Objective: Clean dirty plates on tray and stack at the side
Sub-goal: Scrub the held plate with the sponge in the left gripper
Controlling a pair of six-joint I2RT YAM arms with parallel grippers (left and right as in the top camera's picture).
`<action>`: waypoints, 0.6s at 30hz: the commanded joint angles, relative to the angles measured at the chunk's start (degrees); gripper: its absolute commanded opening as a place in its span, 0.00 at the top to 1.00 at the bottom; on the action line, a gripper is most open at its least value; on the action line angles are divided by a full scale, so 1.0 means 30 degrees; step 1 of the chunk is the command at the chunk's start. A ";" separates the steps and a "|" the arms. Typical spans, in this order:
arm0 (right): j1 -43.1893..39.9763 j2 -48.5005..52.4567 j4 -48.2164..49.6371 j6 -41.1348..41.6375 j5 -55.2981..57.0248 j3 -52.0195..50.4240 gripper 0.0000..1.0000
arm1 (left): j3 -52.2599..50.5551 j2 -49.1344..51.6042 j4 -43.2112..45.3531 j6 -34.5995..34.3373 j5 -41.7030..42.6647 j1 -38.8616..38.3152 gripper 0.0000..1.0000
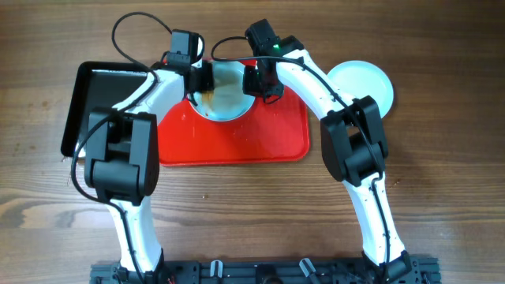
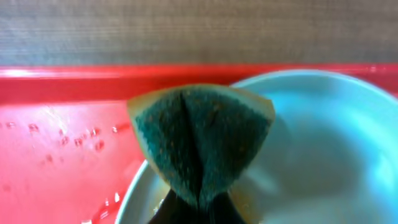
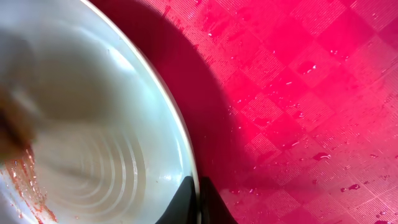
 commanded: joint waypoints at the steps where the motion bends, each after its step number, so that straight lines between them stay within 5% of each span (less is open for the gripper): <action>1: 0.0066 0.0306 -0.0058 -0.0342 -0.0015 -0.0109 0.96 | -0.0874 0.0976 -0.3738 0.0386 0.2586 0.0015 0.96; 6: 0.0284 0.0306 0.0051 -0.0386 0.0000 -0.0109 0.96 | -0.0874 0.0976 -0.6331 0.1319 0.8896 0.0000 0.96; 10: 0.0357 0.0306 0.0029 -0.0474 -0.0007 -0.0109 0.96 | -0.0874 0.0976 -0.6368 0.1953 1.0994 -0.0007 0.96; 14: 0.0357 0.0306 0.0000 -0.0474 -0.0007 -0.0109 0.96 | -0.0874 0.0976 -0.4386 0.1778 0.9967 0.0000 0.96; 18: 0.0357 0.0306 -0.0058 -0.0481 -0.0007 -0.0109 0.96 | -0.0874 0.0976 -0.1960 -0.0481 0.4313 -0.0007 0.96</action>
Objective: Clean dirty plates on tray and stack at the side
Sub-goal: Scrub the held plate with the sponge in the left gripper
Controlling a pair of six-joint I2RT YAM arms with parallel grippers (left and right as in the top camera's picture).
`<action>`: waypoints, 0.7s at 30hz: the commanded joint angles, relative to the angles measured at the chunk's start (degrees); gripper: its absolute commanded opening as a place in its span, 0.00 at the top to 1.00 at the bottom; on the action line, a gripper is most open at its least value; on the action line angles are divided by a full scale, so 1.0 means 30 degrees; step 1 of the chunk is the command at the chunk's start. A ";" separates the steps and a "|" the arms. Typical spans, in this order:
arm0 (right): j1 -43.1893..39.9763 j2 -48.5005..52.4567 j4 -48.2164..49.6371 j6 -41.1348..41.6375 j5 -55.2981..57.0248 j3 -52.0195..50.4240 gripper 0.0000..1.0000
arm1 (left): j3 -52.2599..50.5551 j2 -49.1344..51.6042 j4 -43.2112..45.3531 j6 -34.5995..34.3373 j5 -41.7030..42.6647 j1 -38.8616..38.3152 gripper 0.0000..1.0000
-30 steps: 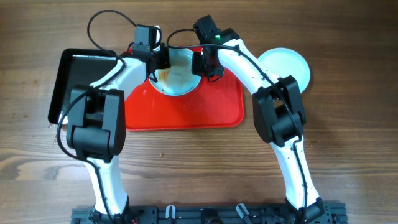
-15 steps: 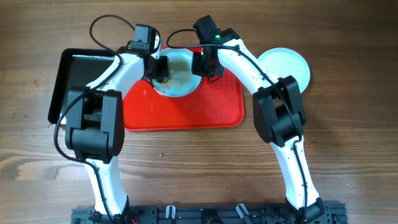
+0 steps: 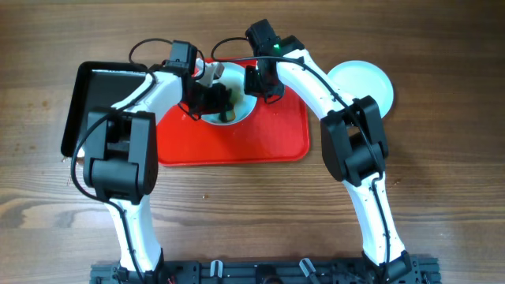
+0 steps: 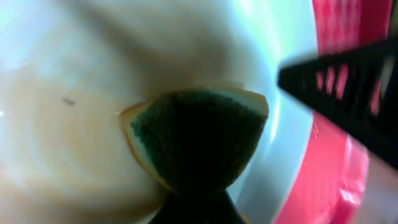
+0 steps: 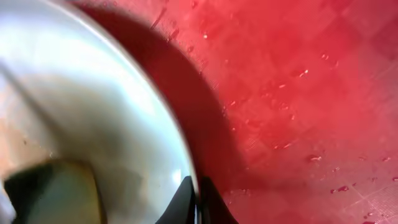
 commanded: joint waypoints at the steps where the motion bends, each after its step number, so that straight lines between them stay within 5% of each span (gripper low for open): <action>1: 0.0357 0.0306 0.0007 0.0022 -0.0197 -0.0109 0.96 | -0.0328 0.0896 0.1989 -0.1938 -0.6805 -0.0204 0.96; 7: 0.0372 0.0306 0.0175 0.0029 -0.0197 -0.0109 0.96 | -0.0328 0.0896 0.2412 -0.4612 -1.5176 -0.0204 0.96; 12: 0.0372 0.0306 0.0131 -0.0015 -0.0197 -0.0109 0.96 | -0.0328 0.0896 0.0466 -0.4707 -1.6167 -0.0226 0.96; 15: 0.0481 0.0306 0.0160 -0.0073 -0.0197 -0.0109 0.96 | -0.0321 0.0889 -0.1588 -0.4415 -1.4112 -0.0219 0.96; 21: 0.0481 0.0306 0.0299 -0.0051 -0.0197 -0.0109 0.96 | -0.0321 0.0889 -0.5282 -0.0576 -0.2441 0.0539 0.96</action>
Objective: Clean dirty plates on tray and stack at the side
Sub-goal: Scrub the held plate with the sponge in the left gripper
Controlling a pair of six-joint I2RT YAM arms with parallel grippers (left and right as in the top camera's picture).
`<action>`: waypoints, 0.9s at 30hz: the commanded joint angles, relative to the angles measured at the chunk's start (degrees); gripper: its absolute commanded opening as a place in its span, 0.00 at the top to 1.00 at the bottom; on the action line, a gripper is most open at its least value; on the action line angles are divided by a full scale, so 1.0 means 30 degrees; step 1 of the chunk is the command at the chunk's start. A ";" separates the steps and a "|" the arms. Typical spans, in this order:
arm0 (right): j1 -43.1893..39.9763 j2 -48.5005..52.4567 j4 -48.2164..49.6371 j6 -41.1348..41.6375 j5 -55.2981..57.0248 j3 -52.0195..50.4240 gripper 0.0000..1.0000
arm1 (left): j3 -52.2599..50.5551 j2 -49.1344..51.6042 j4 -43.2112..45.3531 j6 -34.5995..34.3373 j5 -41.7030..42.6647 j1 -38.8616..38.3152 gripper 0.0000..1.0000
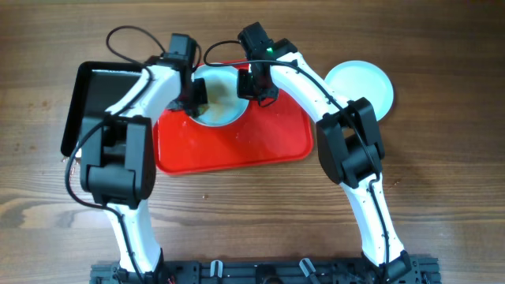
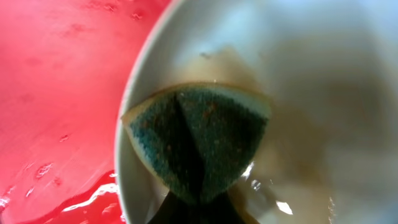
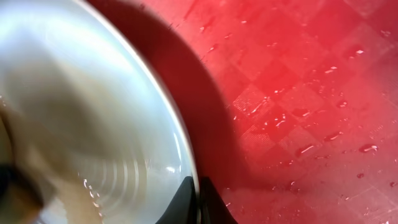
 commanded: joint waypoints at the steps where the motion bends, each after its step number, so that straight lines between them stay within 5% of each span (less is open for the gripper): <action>1: -0.0044 0.0299 0.0197 -0.0182 0.0364 -0.0095 0.96 | -0.1428 0.1545 -0.1246 0.2616 0.9165 0.0437 0.96; 10: -0.0044 0.0299 0.0131 -0.0262 0.0364 -0.0095 0.96 | -0.1435 0.1552 0.5071 0.2390 1.0018 -0.0058 0.96; 15: -0.0044 0.0299 0.0058 -0.0270 0.0364 -0.0095 0.96 | -0.1435 0.1552 0.6710 -0.1880 0.2142 0.0058 0.96; 20: -0.0044 0.0299 0.0051 -0.0262 0.0364 -0.0095 0.96 | -0.1253 0.1494 0.3840 -0.4408 -0.3308 0.0182 0.96; 23: -0.0044 0.0299 0.0073 -0.0262 0.0364 -0.0095 0.96 | -0.0721 0.1348 0.0619 -0.5071 -0.2965 0.0124 0.96; 27: -0.0044 0.0299 0.0073 -0.0270 0.0364 -0.0095 0.96 | -0.0510 0.1224 -0.2637 -0.4801 0.1967 0.0109 0.96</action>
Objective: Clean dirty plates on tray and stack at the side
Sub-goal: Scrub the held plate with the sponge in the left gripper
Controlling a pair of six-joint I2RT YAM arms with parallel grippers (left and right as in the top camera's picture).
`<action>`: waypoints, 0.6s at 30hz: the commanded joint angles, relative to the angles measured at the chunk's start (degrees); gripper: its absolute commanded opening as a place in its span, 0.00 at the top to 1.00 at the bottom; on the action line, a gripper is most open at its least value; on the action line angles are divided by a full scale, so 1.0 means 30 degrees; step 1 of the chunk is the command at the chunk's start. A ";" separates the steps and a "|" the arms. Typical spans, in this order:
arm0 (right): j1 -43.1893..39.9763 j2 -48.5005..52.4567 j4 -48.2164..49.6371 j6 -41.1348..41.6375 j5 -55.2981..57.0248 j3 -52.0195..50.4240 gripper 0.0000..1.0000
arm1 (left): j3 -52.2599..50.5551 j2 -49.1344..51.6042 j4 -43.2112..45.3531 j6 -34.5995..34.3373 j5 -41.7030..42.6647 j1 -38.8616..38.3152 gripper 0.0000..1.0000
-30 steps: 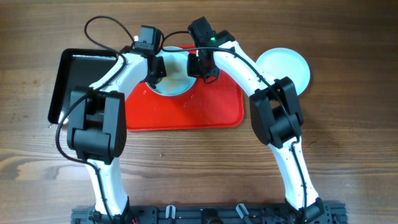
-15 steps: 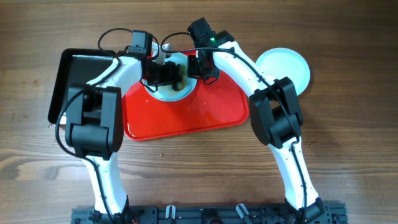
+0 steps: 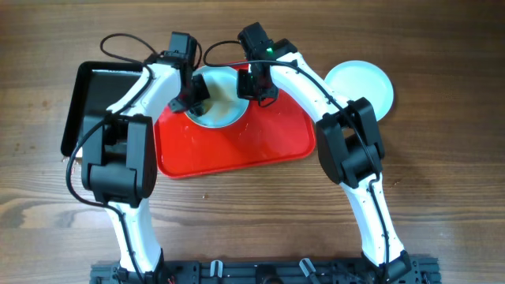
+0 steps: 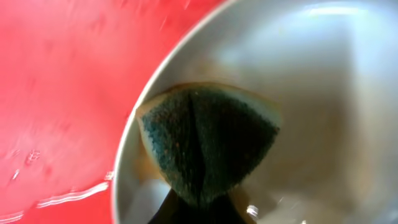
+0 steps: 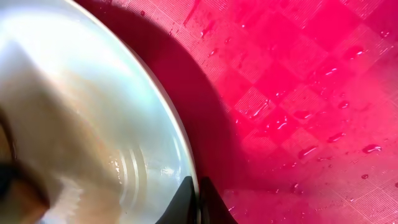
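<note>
A pale blue plate [image 3: 217, 101] rests at the back of the red tray [image 3: 237, 146], wet, with brownish smears inside. My left gripper [image 4: 200, 208] is shut on a folded green-and-yellow sponge [image 4: 208, 140] that presses on the plate's left inner side [image 4: 298, 93]. My right gripper [image 5: 198, 202] is shut on the plate's right rim [image 5: 186, 155], one finger on each side of it. In the overhead view both grippers meet over the plate, the left gripper [image 3: 193, 93] at its left and the right gripper [image 3: 251, 85] at its right. A second pale plate [image 3: 361, 85] lies on the table to the right of the tray.
A black tray [image 3: 99, 102] sits on the wooden table to the left of the red one. Water drops and a puddle streak the red tray's surface [image 5: 311, 124]. Cables loop above both wrists at the back.
The sponge in my left gripper has shifted slightly on the plate's left inner side. The right gripper still pinches the rim. Plate and tray lie about where they were.
The left gripper held the sponge at the plate's left edge while the right gripper pinched the rim. Then the sponge was deep in the plate's middle. Later the red tray and plate had shifted slightly left, with the sponge again at the left inner side, as now.
</note>
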 commanded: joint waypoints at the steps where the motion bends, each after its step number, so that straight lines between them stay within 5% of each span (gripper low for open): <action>1: -0.0044 0.0299 0.0000 -0.0131 0.0357 -0.0087 0.96 | -0.1035 0.1013 -0.2215 0.0736 0.4204 0.0248 0.96; 4: -0.0044 0.0299 0.0073 -0.0131 0.0357 -0.0087 0.96 | -0.1042 0.1013 -0.1297 0.3155 1.0557 0.0248 0.96; 9: -0.0044 0.0299 0.0117 -0.0131 0.0357 -0.0087 0.96 | -0.1042 0.1268 0.3759 0.3133 1.1009 0.0087 0.96; 12: -0.0044 0.0299 0.0131 -0.0131 0.0357 -0.0087 0.96 | -0.1042 0.1406 0.6062 0.2980 0.8306 0.0022 0.96; 16: -0.0044 0.0299 0.0131 -0.0146 0.0364 -0.0087 0.96 | -0.0984 0.1355 0.6849 0.0328 0.1100 0.0095 0.96; 18: -0.0044 0.0299 0.0138 -0.0138 0.0364 -0.0087 0.96 | -0.0510 0.0896 0.6470 0.0335 0.1027 0.0255 0.96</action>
